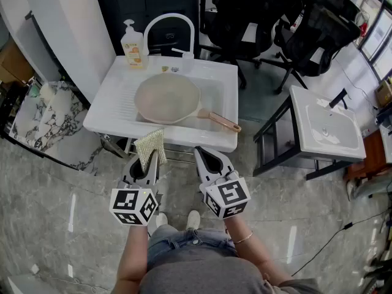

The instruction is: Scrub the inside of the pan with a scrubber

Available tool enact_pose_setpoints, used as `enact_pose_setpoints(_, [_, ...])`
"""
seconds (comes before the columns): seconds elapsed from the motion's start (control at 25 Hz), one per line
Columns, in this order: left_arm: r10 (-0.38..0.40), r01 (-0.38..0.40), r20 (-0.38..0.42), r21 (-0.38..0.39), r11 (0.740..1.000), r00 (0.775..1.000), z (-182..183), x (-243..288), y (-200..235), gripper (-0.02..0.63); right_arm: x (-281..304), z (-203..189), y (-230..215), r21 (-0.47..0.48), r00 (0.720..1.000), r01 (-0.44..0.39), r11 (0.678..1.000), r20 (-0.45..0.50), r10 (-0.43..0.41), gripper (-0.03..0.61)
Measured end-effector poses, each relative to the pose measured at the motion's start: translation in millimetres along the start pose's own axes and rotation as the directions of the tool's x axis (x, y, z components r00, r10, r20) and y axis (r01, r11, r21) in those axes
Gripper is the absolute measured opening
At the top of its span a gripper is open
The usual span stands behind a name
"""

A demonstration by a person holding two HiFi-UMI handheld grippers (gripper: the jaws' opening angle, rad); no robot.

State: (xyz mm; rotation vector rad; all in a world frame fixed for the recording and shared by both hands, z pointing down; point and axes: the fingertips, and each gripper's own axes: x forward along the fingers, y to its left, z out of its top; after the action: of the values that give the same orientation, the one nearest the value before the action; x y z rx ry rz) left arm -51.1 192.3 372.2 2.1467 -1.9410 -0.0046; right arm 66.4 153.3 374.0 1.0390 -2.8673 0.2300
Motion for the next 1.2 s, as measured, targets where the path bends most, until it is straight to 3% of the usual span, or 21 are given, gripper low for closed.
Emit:
enact_pose_setpoints(0.72, [0.046, -0.046, 0.004, 0.009, 0.999, 0.999, 3, -2, -9, 0.064, -16, -6, -5, 0.033, 0.998, -0.062, 0.998, -0.015, 0.062, 0.011])
enact_pose_setpoints(1.2, [0.005, -0.005, -0.013, -0.027, 1.0, 1.0, 7, 50, 17, 0.066, 11, 0, -46, 0.072, 1.0, 0.005, 0.997, -0.001, -0.005, 0.011])
